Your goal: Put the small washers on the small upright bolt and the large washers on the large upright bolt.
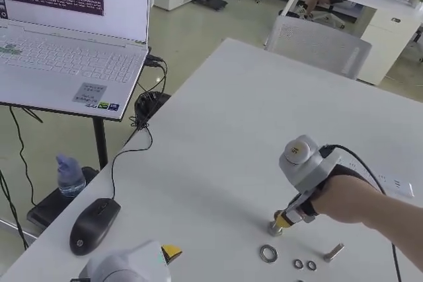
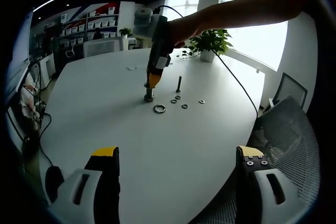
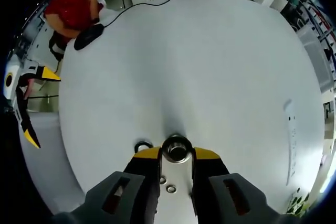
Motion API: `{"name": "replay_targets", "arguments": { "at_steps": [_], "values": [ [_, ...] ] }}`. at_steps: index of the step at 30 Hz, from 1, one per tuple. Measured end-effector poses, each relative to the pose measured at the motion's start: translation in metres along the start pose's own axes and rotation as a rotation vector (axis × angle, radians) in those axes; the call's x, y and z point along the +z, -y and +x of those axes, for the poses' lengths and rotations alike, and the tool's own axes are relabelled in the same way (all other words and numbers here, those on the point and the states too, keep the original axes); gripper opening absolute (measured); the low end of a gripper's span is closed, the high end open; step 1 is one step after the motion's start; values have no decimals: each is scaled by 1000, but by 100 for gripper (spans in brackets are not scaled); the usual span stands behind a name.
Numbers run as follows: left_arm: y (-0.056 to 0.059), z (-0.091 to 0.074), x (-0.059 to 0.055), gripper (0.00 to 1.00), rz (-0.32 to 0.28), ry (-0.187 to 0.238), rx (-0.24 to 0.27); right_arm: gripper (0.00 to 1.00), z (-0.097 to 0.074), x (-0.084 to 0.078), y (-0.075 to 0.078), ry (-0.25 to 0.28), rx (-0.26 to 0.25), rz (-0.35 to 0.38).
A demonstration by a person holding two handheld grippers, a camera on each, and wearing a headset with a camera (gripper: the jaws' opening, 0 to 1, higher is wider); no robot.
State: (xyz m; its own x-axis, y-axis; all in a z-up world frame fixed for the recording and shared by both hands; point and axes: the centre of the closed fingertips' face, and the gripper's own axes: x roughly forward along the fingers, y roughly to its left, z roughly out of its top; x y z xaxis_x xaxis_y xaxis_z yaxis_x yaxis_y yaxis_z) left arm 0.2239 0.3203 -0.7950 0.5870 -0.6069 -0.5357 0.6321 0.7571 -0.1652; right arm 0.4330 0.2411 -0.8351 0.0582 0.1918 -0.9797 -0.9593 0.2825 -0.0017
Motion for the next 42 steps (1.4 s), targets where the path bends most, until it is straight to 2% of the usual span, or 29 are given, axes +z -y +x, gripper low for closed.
{"name": "replay_targets", "arguments": {
  "at_steps": [12, 19, 28, 42],
  "values": [
    [1, 4, -1, 91, -2, -6, -10, 22, 10, -3, 0, -15, -3, -16],
    [2, 4, -3, 90, -10, -11, -14, 22, 23, -8, 0, -16, -4, -1],
    [1, 4, -8, 89, -20, -19, -15, 22, 24, -6, 1, -9, 0, 4],
    [3, 7, -6, 88, -26, -16, -26, 22, 27, -7, 3, -25, -11, -19]
  ]
}}
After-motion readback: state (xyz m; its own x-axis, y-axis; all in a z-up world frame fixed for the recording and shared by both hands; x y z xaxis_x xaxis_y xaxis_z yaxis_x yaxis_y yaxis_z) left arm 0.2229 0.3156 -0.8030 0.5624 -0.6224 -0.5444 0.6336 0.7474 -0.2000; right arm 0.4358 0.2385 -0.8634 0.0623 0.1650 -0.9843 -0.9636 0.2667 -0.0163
